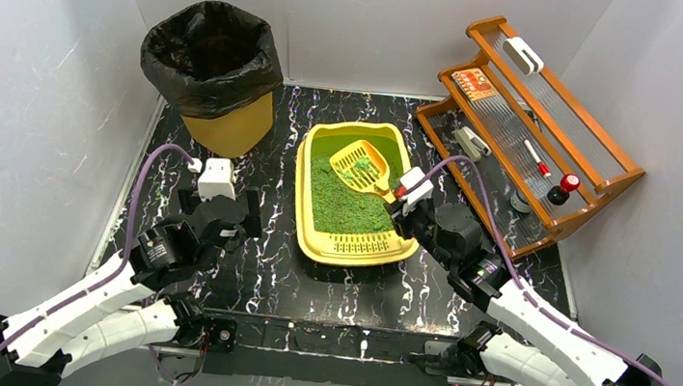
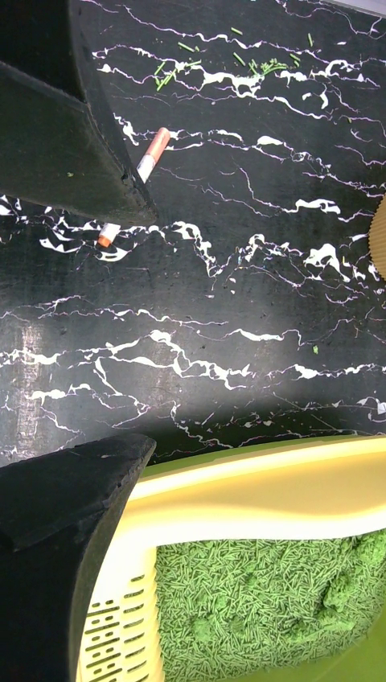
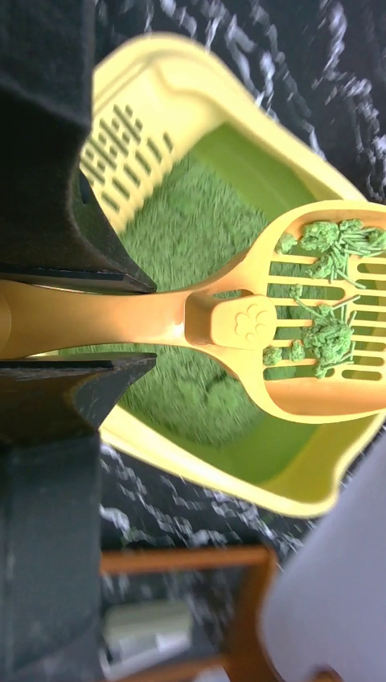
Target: Clean the litter box
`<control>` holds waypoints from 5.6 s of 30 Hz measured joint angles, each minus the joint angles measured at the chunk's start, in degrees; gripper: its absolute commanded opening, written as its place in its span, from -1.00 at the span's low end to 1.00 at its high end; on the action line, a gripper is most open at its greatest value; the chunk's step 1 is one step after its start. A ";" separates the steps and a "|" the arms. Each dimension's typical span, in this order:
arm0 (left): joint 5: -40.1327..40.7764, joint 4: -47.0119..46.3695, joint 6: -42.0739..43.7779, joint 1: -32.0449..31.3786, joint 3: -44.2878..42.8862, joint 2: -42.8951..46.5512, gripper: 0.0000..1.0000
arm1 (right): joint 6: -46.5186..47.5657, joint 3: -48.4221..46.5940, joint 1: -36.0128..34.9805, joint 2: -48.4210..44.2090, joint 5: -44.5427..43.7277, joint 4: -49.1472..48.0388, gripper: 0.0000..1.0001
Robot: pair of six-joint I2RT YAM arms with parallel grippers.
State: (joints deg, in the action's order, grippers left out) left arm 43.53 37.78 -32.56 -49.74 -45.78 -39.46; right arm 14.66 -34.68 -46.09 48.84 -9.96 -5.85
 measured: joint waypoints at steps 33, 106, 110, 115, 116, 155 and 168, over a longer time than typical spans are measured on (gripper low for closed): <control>-0.09 -0.02 0.00 0.00 0.00 -0.17 0.97 | 34.69 -1.64 -0.02 2.16 1.09 8.00 -1.00; -19.85 0.00 -12.66 48.35 -51.23 -40.98 0.29 | 6.56 -14.43 -0.07 -3.37 3.19 22.56 -1.00; -24.20 -0.39 -15.98 53.96 -54.86 -45.18 0.26 | 6.19 -14.40 -0.07 -4.55 3.45 22.95 -1.00; -27.34 -0.39 -18.12 57.72 -55.69 -49.44 0.24 | 5.05 -14.38 -0.07 -5.75 4.15 22.95 -1.00; -27.74 -0.37 -18.32 57.94 -55.80 -50.27 0.24 | 4.92 -14.38 -0.07 -5.79 4.20 22.95 -1.00; -33.18 2.27 -12.59 58.64 -60.65 -55.74 -0.75 | 4.68 -20.37 -0.07 -3.39 6.08 27.76 -1.00; -33.44 4.90 -9.20 58.64 -61.59 -54.99 -0.35 | 5.03 -27.43 -0.07 -0.04 6.38 29.90 -1.00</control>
State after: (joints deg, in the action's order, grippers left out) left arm 10.09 42.68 -41.76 8.91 -107.37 -94.45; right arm 19.68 -62.11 -46.15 48.80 -3.57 24.05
